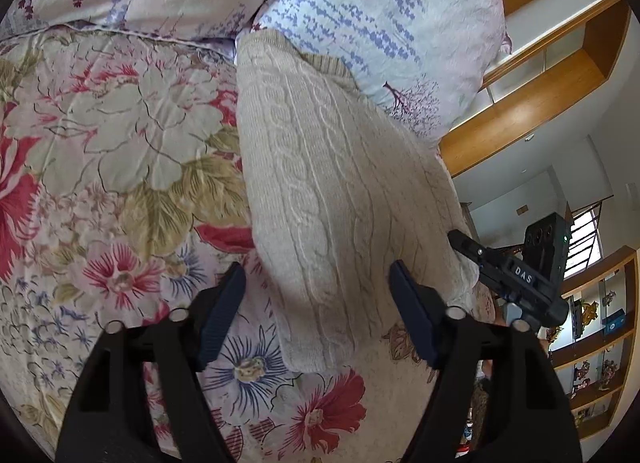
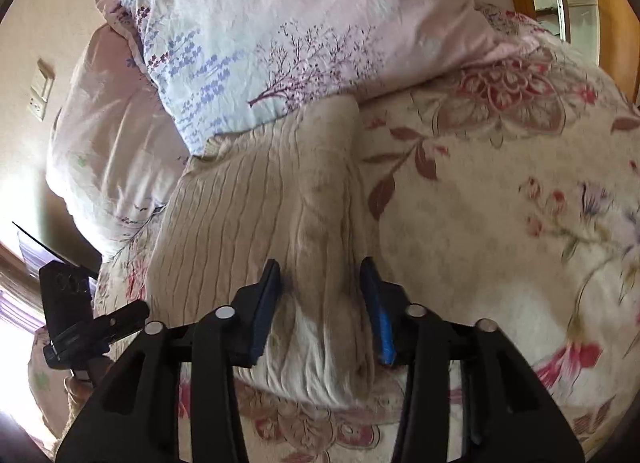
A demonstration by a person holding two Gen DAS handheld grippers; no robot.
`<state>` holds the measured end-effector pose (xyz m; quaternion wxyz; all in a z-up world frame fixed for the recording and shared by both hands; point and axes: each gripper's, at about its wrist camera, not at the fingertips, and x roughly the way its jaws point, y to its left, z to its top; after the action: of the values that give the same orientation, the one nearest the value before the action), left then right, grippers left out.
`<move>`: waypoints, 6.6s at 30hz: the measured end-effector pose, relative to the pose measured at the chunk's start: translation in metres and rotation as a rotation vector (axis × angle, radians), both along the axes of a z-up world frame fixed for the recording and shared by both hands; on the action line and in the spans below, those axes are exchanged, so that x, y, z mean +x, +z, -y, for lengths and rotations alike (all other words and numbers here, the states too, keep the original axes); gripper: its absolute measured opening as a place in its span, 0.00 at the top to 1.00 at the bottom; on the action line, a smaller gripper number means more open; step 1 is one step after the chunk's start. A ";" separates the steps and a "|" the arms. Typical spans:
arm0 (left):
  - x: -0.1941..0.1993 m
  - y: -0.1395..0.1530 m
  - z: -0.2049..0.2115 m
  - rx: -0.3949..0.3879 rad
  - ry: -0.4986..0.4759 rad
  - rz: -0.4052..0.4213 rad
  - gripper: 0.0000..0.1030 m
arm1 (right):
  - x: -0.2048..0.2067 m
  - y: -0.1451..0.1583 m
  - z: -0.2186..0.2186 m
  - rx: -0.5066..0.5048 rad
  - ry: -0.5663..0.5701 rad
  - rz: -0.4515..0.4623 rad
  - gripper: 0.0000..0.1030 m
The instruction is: Fold small clothes
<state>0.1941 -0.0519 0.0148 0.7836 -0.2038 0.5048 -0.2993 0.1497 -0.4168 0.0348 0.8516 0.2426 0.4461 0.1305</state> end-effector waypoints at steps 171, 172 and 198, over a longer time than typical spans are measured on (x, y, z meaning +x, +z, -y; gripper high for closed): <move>-0.047 0.017 -0.064 0.741 0.218 0.400 0.27 | -0.015 0.003 -0.176 -0.400 0.265 0.189 0.67; -0.046 0.015 -0.062 0.752 0.218 0.403 0.25 | -0.016 0.003 -0.178 -0.411 0.262 0.191 0.67; -0.113 0.003 -0.058 0.674 0.307 0.270 0.02 | -0.092 0.014 -0.174 -0.450 0.035 0.245 0.01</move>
<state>0.0814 0.0063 0.0180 0.9015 0.0331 0.4309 -0.0201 0.0576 -0.2429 0.0493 0.9295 0.0215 0.3614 0.0709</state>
